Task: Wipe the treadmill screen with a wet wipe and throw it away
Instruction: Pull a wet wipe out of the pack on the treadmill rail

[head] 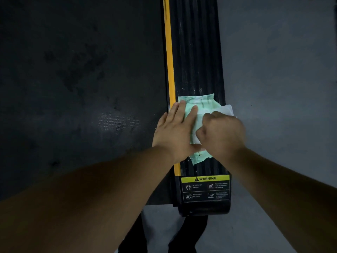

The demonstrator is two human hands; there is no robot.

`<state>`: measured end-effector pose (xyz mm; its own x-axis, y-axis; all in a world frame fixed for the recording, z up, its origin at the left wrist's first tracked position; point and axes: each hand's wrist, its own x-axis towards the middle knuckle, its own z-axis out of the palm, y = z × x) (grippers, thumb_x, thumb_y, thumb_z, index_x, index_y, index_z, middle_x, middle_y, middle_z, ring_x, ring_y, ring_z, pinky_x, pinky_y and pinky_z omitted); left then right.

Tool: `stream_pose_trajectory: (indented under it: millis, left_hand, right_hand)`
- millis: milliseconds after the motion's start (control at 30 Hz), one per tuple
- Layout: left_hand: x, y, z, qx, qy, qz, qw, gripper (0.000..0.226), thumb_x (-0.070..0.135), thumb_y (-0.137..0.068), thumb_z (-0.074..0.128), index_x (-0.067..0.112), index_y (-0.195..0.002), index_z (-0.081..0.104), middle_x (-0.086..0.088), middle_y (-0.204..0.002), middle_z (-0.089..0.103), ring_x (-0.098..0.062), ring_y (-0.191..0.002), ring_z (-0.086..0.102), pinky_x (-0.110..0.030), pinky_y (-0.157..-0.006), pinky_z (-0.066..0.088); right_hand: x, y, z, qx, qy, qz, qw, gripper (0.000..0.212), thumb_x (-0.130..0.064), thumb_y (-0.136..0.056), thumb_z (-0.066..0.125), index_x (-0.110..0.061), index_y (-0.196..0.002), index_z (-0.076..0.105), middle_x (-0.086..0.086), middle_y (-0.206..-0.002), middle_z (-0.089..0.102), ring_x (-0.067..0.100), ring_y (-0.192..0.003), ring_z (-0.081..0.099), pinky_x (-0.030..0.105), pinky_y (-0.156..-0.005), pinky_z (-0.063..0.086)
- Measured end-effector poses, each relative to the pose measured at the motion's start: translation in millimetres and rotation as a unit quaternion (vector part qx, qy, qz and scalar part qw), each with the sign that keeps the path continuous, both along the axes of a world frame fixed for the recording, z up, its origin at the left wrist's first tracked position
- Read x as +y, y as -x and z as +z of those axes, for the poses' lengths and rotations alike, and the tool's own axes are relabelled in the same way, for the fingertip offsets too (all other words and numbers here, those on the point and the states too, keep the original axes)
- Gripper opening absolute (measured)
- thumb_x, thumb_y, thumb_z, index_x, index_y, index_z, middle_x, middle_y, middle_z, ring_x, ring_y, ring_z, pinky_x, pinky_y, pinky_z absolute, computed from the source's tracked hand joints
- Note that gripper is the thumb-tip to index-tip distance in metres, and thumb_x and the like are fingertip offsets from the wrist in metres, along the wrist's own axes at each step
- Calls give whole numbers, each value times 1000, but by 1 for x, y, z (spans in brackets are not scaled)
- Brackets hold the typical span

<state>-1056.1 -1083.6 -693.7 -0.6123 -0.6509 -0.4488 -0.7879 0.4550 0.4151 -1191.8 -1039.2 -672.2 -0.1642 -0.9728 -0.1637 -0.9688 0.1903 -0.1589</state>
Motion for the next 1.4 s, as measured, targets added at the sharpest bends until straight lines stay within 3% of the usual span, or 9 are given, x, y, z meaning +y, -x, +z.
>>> stream_pose_trajectory:
  millis: [233, 400, 533, 700, 833, 967, 1100, 1267, 1400]
  left_hand:
    - [0, 1, 1, -5, 1, 2, 1000, 113, 70, -81, 65, 30, -163, -2, -5, -171, -17, -19, -156, -18, -46, -127, 3]
    - [1, 2, 1, -6, 10, 3, 1000, 109, 68, -84, 64, 29, -163, 0, -5, -171, -15, -20, -156, -16, -44, -127, 4]
    - [2, 2, 0, 6, 13, 11, 1000, 105, 68, -84, 63, 30, -163, 5, -6, -172, -10, -21, -157, -13, -44, -127, 6]
    - [3, 3, 0, 8, 14, 11, 1000, 107, 68, -83, 65, 29, -163, 5, -7, -172, -9, -22, -157, -12, -44, -126, 6]
    - [2, 2, -2, 5, 11, 6, 1000, 112, 70, -80, 67, 29, -163, 4, -6, -172, -11, -22, -157, -14, -45, -127, 6]
    - [1, 2, -2, -3, 10, -7, 1000, 115, 72, -80, 67, 29, -163, -1, -6, -171, -15, -21, -156, -17, -45, -126, 3]
    - [1, 1, -3, -8, 12, -16, 1000, 116, 74, -80, 66, 30, -163, -2, -5, -171, -15, -21, -156, -18, -46, -127, 2]
    - [2, 2, -2, -8, 16, -15, 1000, 114, 71, -81, 66, 30, -163, -1, -5, -171, -15, -20, -156, -17, -45, -127, 2]
    - [2, 3, -1, -10, 19, -13, 1000, 113, 70, -81, 67, 30, -163, 0, -5, -171, -13, -21, -157, -16, -46, -127, 5]
  right_hand:
    - [12, 7, -3, -44, -7, -89, 995, 20, -27, -86, 62, -9, -83, 70, 7, -74, 66, 19, -57, 48, 26, -51, 25]
    - [-1, -6, 5, 17, -75, -78, 994, 22, -31, -94, 53, -18, -78, 46, -3, -69, 39, 20, -67, 45, 30, -62, 36]
    - [-8, -12, 5, 31, -108, -78, 991, 14, -23, -95, 54, -19, -81, 57, 1, -79, 59, 19, -69, 45, 28, -65, 35]
    - [-14, -11, 4, 39, -139, -67, 987, 29, -28, -95, 52, -21, -68, 41, -5, -61, 33, 19, -68, 47, 30, -68, 37]
    - [-19, -3, 1, -47, -129, -151, 979, 30, -42, -89, 55, -19, -71, 48, -6, -63, 42, 17, -75, 47, 30, -65, 35]
    - [-14, 8, 7, -128, -142, -168, 967, 34, -37, -85, 61, -17, -59, 53, -4, -58, 52, 13, -73, 49, 26, -55, 33]
    - [-9, 12, 19, -223, -135, -214, 941, 19, -28, -83, 67, -11, -75, 72, -2, -76, 67, 14, -84, 58, 37, -80, 52]
    - [-2, 7, 8, -106, -150, -151, 971, 30, -41, -86, 62, -14, -72, 62, -2, -65, 60, 18, -65, 57, 30, -60, 42]
    - [-1, 2, -1, -86, -121, -144, 978, 28, -41, -94, 58, -16, -83, 67, -3, -77, 66, 18, -78, 62, 31, -69, 36]
